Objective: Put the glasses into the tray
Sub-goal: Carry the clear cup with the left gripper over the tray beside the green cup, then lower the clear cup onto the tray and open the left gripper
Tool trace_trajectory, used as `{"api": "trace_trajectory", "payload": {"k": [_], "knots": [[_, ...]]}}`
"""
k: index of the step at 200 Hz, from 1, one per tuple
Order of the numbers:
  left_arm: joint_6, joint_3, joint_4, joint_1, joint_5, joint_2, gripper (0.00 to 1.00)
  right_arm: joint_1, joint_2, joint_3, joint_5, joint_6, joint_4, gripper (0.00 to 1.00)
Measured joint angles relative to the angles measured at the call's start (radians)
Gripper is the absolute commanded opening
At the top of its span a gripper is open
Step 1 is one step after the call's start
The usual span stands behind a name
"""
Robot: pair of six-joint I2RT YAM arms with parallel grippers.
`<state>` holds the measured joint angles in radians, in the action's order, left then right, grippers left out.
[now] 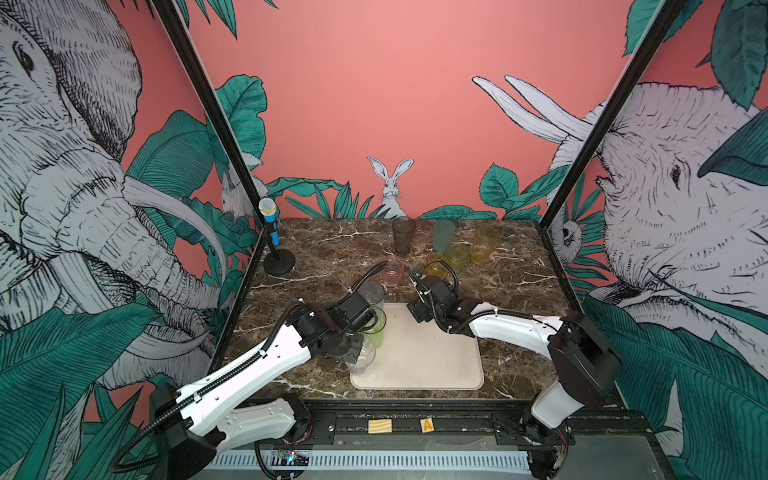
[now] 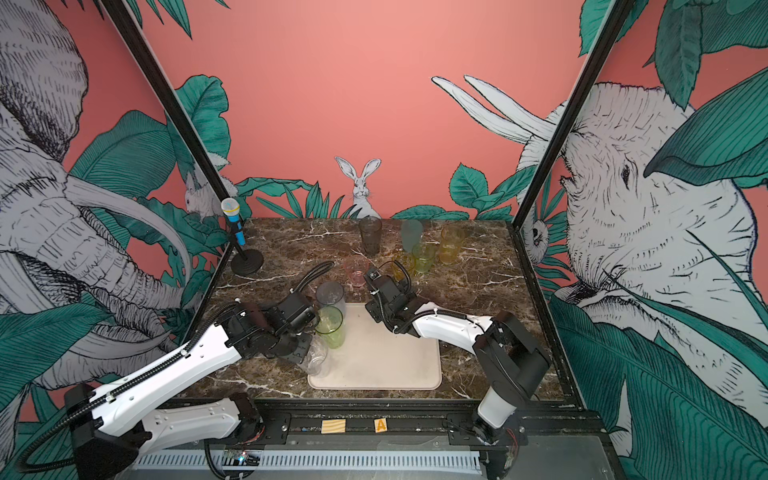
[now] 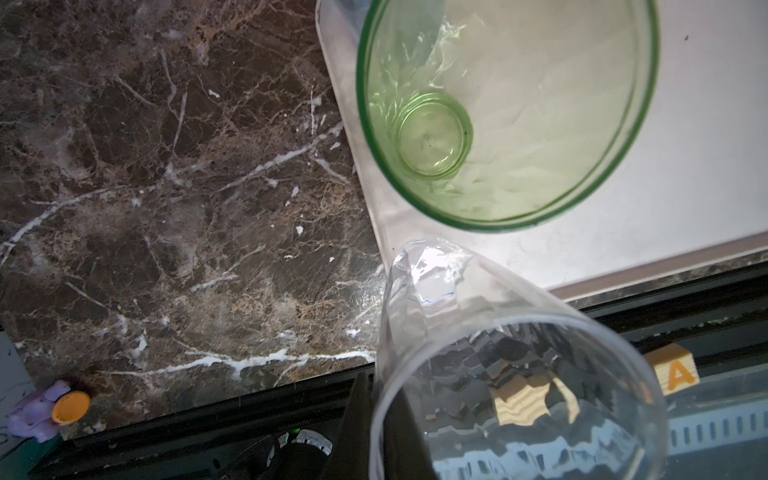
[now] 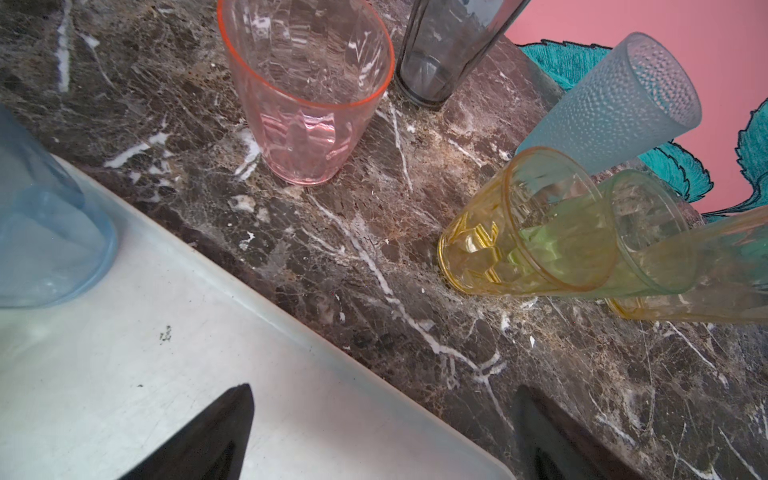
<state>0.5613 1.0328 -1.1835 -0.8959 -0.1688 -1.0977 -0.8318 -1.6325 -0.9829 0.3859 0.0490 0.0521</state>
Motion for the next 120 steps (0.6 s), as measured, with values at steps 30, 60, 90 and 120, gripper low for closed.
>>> {"api": "trace_trajectory", "payload": {"k": [30,60,90,120], "knots": [[0.004,-0.031,0.051,-0.001,0.016,-0.01,0.0,-0.001,0.0,0.0,0.0,-0.001,0.008,0.99],[0.005,-0.045,0.073,-0.002,0.025,-0.02,0.0,-0.001,0.0,0.0,0.0,-0.001,0.013,0.99],[0.007,-0.061,0.093,-0.002,0.032,-0.02,0.0,-0.001,0.0,0.0,0.0,-0.001,0.014,0.99],[0.008,-0.062,0.101,-0.002,0.037,-0.02,0.0,-0.001,0.0,0.0,0.0,-0.001,0.014,0.99]]}}
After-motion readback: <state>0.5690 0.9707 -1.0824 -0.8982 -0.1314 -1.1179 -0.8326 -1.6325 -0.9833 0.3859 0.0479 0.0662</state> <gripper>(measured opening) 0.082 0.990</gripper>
